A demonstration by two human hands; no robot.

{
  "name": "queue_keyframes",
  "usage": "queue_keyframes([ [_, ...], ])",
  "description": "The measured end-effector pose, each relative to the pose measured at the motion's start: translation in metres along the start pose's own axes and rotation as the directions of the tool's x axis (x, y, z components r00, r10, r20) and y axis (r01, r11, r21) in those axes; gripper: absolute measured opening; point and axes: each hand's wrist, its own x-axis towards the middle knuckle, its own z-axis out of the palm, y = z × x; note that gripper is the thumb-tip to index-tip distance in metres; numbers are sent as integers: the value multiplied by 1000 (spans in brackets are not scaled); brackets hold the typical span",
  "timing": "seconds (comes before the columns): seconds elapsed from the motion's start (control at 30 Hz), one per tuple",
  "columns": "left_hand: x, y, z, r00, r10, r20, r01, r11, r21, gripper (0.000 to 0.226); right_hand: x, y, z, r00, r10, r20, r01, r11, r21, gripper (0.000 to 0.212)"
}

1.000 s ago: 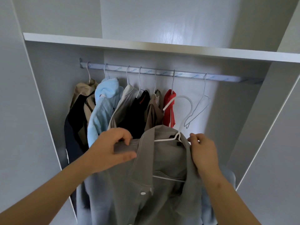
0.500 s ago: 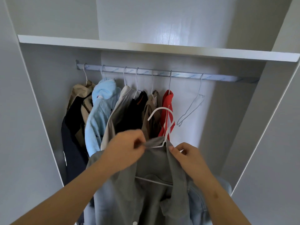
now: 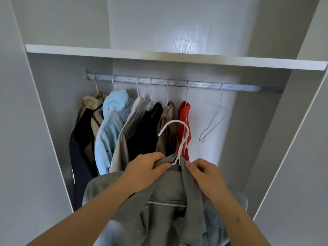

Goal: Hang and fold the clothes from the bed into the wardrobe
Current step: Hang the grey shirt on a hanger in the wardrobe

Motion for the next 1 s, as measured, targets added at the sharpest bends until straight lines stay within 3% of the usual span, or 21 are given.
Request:
queue_keyframes([
  [0.07,1,4,-1,997,-64,-40,55,982,-179,20,1,0,-1,999,-31,-20,30,999,-20,37],
  [0.17,2,14,-6,982,-174,75,190,884,-427,24,2,1,-3,997,-18,-72,15,999,-45,45],
  [0.33,4,15,-15,932,-239,274,338,848,-409,8,-3,5,0,996,14,-92,-23,996,-90,46],
  [0.47,4,13,-18,822,-293,488,529,710,-465,11,-5,5,-1,1000,7,-20,-9,993,-113,47],
  [0.57,6,13,-15,744,-297,598,633,601,-488,25,-7,1,-1,1000,-1,14,3,991,-135,43],
  [0.77,6,11,-12,711,-204,673,677,457,-577,45,-8,-4,-1,995,-1,103,13,993,-115,40],
  [0.87,9,14,-12,732,-175,659,652,458,-604,27,-7,-4,-3,993,7,114,3,996,-91,36],
  [1.0,12,18,-14,750,-227,621,618,577,-535,13,-9,0,0,992,21,120,-9,995,-103,32],
])
